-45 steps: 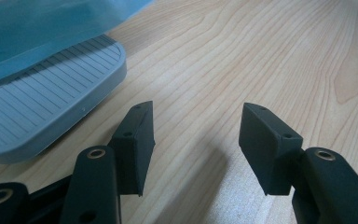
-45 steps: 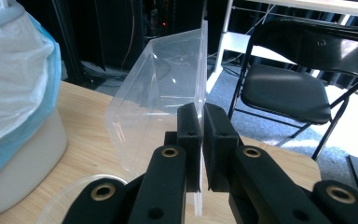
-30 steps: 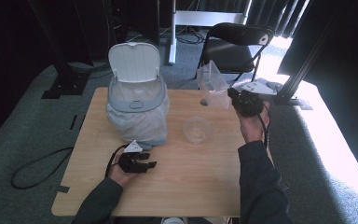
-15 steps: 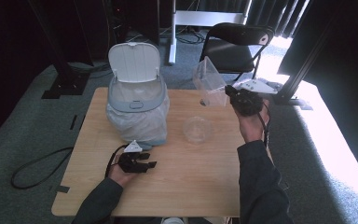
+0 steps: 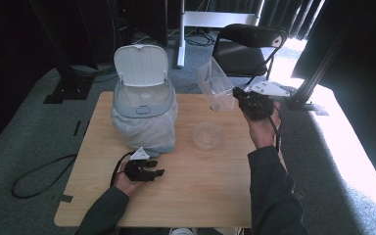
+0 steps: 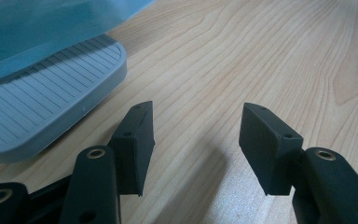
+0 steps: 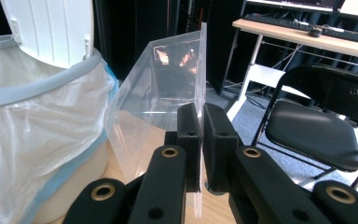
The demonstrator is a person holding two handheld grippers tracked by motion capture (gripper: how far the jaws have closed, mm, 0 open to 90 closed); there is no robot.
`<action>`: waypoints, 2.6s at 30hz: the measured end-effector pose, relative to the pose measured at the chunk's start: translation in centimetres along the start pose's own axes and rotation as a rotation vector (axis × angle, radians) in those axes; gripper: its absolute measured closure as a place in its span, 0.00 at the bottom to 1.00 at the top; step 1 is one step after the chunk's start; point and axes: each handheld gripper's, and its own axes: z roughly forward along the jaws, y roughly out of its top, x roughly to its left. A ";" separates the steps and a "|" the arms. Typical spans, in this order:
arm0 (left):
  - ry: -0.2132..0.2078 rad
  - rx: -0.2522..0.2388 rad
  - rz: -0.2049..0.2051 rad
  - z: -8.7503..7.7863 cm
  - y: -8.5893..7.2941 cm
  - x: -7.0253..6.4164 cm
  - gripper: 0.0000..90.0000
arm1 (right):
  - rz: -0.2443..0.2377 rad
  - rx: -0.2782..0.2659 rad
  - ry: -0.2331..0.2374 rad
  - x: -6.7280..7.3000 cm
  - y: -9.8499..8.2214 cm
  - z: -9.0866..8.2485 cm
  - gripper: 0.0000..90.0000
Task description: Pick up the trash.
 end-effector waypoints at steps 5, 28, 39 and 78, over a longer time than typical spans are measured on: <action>0.000 0.000 0.001 0.0 0.0 0.0 0.50 | -0.001 -0.006 0.014 0.1 0.1 -0.1 0.96; 0.000 0.000 -0.002 0.0 0.0 0.0 0.50 | -0.015 -0.022 0.070 1.2 1.3 0.6 0.96; -0.001 -0.001 -0.002 0.0 0.0 0.0 0.50 | -0.012 -0.041 0.109 1.2 1.4 0.6 0.96; -0.003 0.003 -0.003 0.0 0.0 0.0 0.50 | -0.068 -0.103 0.244 3.3 4.1 -0.7 0.96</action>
